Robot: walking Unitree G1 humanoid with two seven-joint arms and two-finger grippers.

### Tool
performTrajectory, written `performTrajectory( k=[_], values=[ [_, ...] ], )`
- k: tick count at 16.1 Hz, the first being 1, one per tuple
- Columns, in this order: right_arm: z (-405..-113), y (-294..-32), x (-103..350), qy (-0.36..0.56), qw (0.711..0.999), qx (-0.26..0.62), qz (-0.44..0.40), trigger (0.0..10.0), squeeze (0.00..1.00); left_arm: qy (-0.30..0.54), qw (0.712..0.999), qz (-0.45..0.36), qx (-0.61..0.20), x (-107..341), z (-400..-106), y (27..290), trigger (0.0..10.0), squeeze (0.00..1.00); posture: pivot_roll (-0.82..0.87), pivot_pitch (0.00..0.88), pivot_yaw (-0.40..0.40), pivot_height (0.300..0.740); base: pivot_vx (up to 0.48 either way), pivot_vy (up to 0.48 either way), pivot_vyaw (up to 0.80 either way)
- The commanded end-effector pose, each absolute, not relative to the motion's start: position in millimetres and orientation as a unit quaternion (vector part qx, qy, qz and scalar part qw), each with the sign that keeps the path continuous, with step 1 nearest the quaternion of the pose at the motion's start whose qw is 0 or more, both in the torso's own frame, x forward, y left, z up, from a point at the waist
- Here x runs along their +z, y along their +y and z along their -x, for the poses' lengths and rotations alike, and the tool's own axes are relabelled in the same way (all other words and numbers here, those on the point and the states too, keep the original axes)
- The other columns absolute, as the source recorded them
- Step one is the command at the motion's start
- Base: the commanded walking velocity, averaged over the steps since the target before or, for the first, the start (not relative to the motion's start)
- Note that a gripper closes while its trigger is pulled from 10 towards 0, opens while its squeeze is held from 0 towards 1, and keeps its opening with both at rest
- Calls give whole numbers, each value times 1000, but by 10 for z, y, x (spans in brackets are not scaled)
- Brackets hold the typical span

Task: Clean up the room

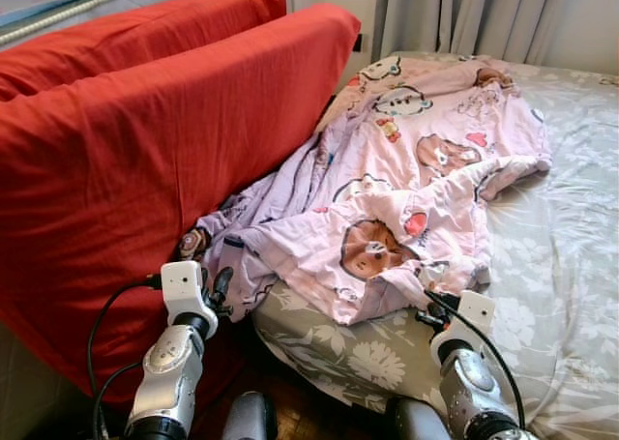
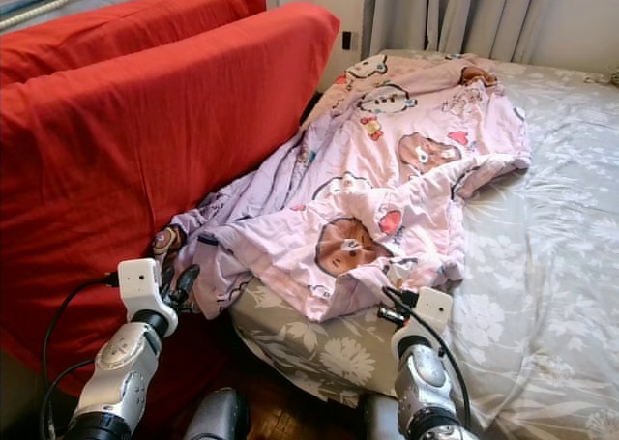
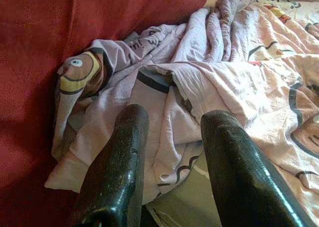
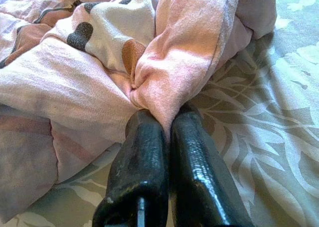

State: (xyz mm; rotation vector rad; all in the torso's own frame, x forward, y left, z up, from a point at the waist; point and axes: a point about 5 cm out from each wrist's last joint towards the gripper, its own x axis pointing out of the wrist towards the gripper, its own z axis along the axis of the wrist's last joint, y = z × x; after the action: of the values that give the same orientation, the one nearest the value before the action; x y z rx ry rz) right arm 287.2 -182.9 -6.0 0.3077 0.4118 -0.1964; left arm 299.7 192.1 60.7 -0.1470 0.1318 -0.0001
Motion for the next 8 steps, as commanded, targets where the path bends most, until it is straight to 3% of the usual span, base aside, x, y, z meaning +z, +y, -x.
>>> performTrajectory(
  k=[1, 6, 7, 8],
  values=[
    [-2883, -1823, -43, 197, 964, -95, -151, 0, 0, 66, 996, 66, 8, 601, -2991, 1972, 10000, 0, 81, 24, 42, 608, 0, 0, 0],
    [-2876, -1836, -35, 189, 968, -91, -139, 0, 0, 64, 996, 67, 12, 567, -3003, 1992, 10000, 0, 77, 16, 41, 608, 0, 0, 0],
    [-2993, -1751, 201, 99, 989, -21, -107, 10000, 0, 101, 993, 62, 26, 358, -3015, 1958, 10000, 0, 17, 0, 40, 623, 0, 0, 0],
    [-3002, -1741, 224, 91, 990, -15, -106, 10000, 0, 111, 992, 59, 29, 314, -2995, 1968, 10000, 0, 18, 0, 40, 633, 0, 0, 0]
  ],
)
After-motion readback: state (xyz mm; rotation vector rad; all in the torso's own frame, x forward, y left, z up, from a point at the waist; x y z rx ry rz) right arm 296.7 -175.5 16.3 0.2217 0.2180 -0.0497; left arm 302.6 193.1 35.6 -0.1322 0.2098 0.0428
